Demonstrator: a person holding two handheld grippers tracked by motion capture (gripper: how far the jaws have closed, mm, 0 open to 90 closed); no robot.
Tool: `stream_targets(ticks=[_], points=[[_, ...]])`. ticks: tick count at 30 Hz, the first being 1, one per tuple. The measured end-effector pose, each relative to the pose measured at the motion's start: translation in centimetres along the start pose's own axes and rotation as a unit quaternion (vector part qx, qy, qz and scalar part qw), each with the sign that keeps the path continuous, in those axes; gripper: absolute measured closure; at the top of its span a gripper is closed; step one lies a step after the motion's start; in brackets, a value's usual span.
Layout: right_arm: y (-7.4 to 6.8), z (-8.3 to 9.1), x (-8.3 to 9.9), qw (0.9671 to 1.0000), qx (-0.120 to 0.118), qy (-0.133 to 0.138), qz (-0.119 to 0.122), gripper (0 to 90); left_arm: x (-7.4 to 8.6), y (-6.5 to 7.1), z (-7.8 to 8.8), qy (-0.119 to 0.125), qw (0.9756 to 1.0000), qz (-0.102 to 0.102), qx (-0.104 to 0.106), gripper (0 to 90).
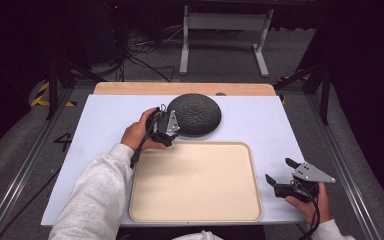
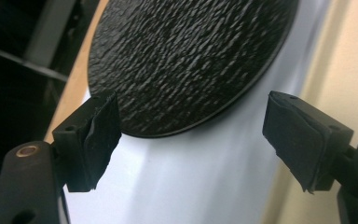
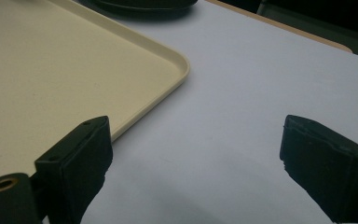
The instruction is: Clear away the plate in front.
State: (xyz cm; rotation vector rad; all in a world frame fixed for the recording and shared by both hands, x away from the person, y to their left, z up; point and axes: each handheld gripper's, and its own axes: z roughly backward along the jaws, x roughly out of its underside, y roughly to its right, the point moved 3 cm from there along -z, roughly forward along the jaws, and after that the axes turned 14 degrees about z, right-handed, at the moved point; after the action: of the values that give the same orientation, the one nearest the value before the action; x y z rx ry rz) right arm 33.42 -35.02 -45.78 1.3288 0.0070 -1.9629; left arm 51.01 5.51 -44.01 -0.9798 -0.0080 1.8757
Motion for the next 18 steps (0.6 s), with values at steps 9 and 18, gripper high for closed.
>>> stream_targets(ticks=[9, 18], points=[[-0.1, -0.1, 0.0, 1.0000, -0.002, -0.002, -0.001, 9.9, -0.7, 1.0, -2.0, -0.027, 0.9951, -0.081, -0.050, 23.1], [0.0, -0.1, 0.1, 1.0000, -0.002, -0.004, -0.002, 9.8, -1.0, 1.8, -3.9, -0.033, 0.9841, -0.145, -0.097, 24.4]])
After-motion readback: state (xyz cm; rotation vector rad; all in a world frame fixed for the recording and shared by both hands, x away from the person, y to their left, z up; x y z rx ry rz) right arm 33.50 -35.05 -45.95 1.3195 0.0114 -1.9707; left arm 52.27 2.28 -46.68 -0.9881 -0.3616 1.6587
